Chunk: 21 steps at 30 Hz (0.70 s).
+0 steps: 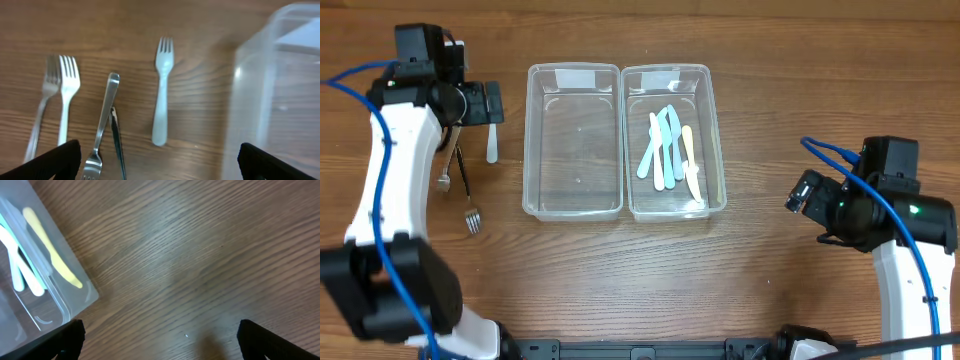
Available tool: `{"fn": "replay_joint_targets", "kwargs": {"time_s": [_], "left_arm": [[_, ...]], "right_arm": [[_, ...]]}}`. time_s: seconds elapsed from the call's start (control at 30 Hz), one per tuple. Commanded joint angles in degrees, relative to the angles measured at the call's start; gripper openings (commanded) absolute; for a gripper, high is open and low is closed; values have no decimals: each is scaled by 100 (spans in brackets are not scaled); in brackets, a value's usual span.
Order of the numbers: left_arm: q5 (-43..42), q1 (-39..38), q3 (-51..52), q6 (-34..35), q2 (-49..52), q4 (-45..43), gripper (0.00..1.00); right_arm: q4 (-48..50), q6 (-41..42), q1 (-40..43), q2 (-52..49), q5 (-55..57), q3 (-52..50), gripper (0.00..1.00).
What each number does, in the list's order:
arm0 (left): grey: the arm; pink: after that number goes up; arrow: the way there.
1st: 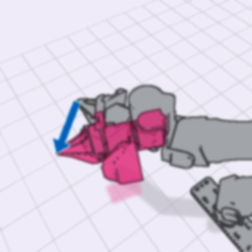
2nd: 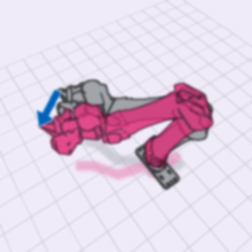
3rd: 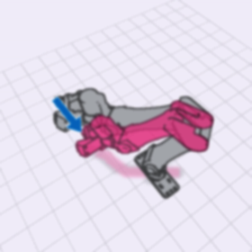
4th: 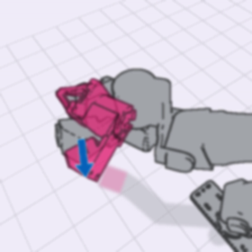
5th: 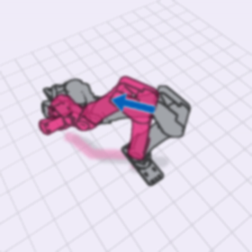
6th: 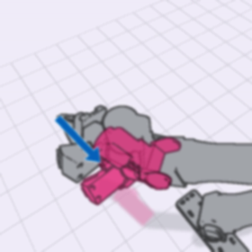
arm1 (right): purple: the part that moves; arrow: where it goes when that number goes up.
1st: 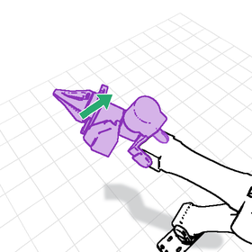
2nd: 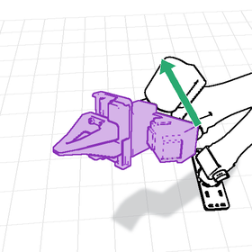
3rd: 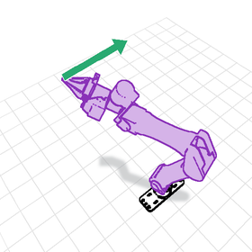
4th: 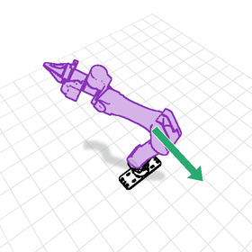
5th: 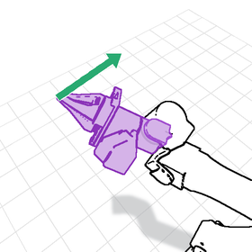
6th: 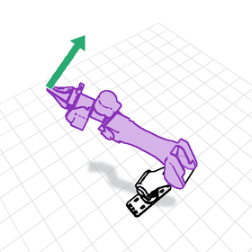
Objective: Pack container
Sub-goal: 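Grasp the white plastic fork with the left gripper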
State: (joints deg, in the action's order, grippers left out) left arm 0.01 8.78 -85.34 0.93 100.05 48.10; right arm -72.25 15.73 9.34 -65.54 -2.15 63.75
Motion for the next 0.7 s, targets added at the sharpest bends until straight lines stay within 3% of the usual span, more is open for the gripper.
{"fn": "replay_joint_targets", "kwargs": {"time_s": [0.0, 0.33, 0.67], "left_arm": [[-151, 101, -92, -229, 619, -160, 100], [-308, 85, -92, -310, 1991, -603, 100], [-361, 15, -92, -90, 2455, -323, 96]], "right_arm": [[92, -101, 4, -2, -96, 15, 100], [109, -101, 4, -13, -28, 17, 100], [109, -101, 4, -13, -7, 17, 100]]}}
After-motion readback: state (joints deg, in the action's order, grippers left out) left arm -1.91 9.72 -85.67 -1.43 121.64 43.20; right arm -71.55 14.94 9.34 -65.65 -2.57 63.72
